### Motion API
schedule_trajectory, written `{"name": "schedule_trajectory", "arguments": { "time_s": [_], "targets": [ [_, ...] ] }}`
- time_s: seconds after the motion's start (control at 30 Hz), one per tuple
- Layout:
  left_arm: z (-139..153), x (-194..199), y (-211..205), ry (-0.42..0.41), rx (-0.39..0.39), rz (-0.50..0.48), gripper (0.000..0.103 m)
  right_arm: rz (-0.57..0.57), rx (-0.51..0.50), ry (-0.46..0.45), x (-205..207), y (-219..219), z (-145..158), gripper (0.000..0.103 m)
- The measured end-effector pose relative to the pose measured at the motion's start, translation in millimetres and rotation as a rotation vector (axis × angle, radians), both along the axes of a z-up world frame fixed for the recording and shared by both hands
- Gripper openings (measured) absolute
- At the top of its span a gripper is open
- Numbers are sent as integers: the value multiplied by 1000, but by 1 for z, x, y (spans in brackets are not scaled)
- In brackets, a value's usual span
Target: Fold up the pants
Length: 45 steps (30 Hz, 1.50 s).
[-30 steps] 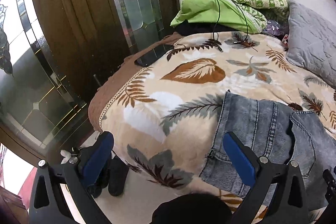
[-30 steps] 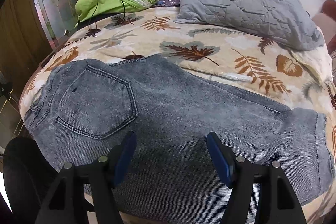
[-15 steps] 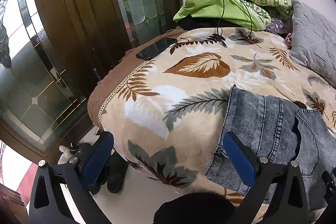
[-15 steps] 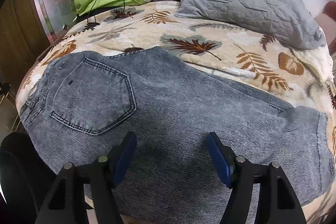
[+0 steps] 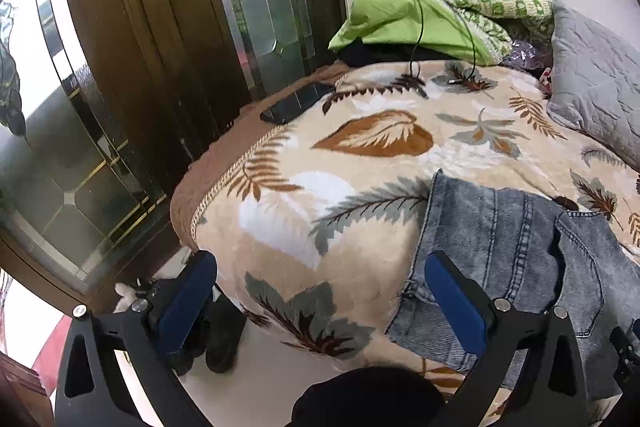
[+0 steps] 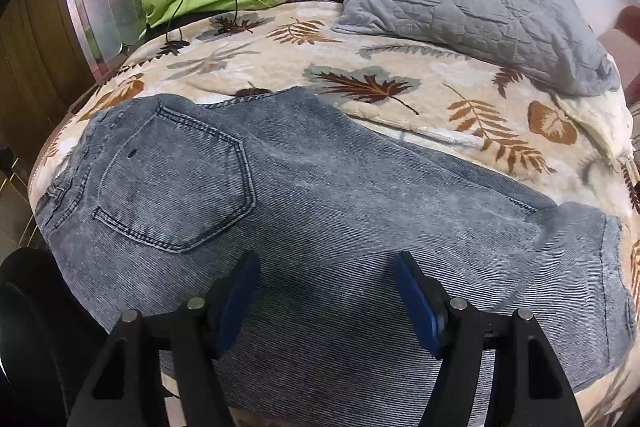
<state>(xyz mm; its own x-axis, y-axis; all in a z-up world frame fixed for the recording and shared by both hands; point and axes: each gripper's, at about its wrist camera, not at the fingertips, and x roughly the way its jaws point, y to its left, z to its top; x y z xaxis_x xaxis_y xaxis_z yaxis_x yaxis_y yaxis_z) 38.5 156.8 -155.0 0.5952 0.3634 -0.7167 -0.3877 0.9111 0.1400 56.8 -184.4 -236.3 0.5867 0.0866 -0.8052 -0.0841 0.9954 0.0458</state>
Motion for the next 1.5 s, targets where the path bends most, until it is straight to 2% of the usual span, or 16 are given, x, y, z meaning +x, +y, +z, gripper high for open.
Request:
{"name": "schedule_trajectory", "arguments": {
  "time_s": [0.13, 0.23, 0.33, 0.47, 0.67, 0.77, 0.93, 1.0, 1.1, 1.17, 1.3, 1.5],
  "targets": [
    [10, -1, -27, -23, -5, -68, 103, -15, 26, -15, -5, -18, 5, 72],
    [8, 0, -70, -2, -23, -194, 103, -74, 89, -28, -11, -48, 11, 72],
    [-2, 1, -124, 56, -52, -356, 103, -176, 134, -43, -22, -88, 15, 72],
    [-25, 0, -202, 151, -44, -568, 103, -343, 206, -57, -46, -153, 17, 72],
    [-49, 1, -286, 231, 17, -735, 103, -602, 318, -97, -94, -250, 14, 72],
    [-60, 5, -311, 257, 41, -774, 103, -714, 409, -105, -122, -291, 6, 72],
    [-85, 16, -347, 304, 90, -813, 103, -831, 592, -97, -157, -336, -16, 72],
    [-95, 20, -355, 329, 111, -805, 103, -841, 650, -90, -164, -342, -24, 72],
    [-96, 25, -353, 339, 61, -782, 103, -844, 711, -63, -164, -345, -35, 72],
    [-96, 27, -354, 350, 57, -784, 103, -826, 770, -40, -160, -343, -43, 72],
    [-89, 25, -352, 352, 33, -795, 103, -813, 778, -10, -148, -338, -50, 73],
    [-93, 39, -344, 363, 19, -762, 103, -845, 818, -63, -140, -345, -60, 80]
  ]
}}
